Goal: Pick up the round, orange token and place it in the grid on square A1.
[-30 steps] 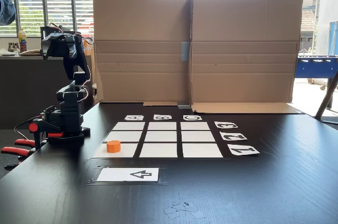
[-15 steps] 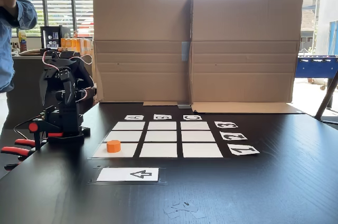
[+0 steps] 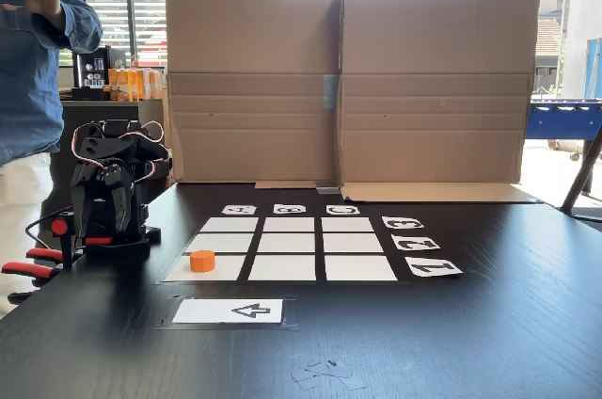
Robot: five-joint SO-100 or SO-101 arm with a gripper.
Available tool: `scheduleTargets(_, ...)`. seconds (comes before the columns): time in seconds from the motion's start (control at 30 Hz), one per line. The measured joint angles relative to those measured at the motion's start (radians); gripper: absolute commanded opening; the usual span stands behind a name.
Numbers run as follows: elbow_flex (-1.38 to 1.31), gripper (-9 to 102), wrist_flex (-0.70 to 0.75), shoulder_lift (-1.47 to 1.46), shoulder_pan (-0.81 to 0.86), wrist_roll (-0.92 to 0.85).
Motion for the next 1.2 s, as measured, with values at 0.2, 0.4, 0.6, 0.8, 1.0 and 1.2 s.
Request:
scheduleTargets(0.2,0.043,26,-0.041,0.017,0.017,0.025)
scheduleTargets(0.4,0.106,26,-0.06,0.046,0.028,0.025)
scheduleTargets(0.6,0.126,26,-0.06,0.077,0.028,0.025)
scheduleTargets(0.8,0.132,26,-0.063,0.077,0.035,0.025)
scheduleTargets(1.0,0.132,26,-0.067,0.077,0.035,0.025)
scheduleTargets(1.2,0.133,26,-0.069,0.077,0.041,0.031)
